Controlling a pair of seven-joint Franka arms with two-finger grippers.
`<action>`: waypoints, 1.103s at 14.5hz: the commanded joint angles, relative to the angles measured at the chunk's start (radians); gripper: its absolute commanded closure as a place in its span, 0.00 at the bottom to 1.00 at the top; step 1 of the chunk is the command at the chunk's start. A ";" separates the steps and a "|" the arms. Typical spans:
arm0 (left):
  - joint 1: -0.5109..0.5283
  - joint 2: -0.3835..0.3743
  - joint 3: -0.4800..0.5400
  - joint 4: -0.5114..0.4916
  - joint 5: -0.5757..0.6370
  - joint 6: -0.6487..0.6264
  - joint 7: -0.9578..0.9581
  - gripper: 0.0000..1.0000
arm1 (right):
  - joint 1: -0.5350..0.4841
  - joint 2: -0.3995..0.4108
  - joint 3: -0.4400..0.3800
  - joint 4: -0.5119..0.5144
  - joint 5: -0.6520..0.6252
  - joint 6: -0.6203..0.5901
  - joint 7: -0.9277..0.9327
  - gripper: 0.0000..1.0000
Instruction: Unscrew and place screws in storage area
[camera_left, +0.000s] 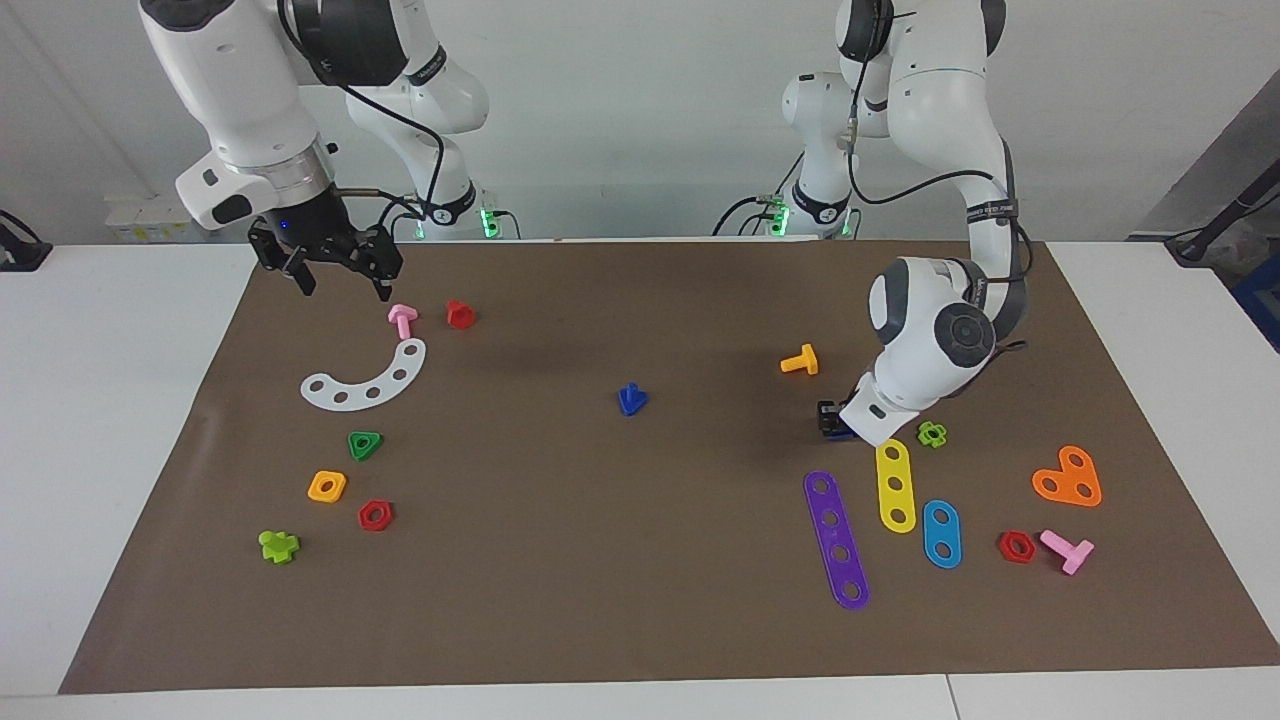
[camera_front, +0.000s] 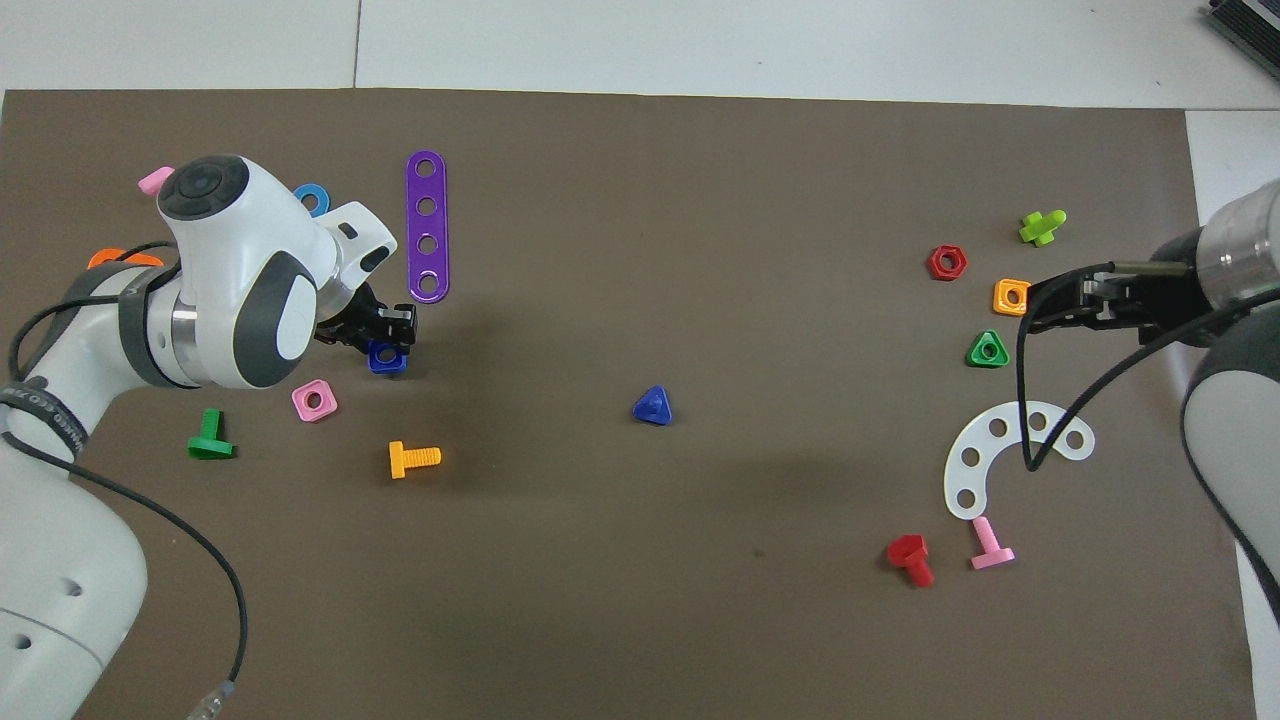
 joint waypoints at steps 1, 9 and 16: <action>-0.013 -0.057 0.011 -0.070 -0.006 0.034 -0.003 0.90 | 0.020 -0.029 0.013 -0.062 0.018 0.056 0.040 0.00; -0.016 -0.047 0.013 -0.015 -0.004 0.014 -0.021 0.00 | 0.334 0.038 0.014 -0.230 -0.035 0.309 0.413 0.01; 0.140 -0.142 0.020 0.090 0.057 -0.237 0.037 0.00 | 0.468 0.220 0.016 -0.243 -0.068 0.547 0.557 0.04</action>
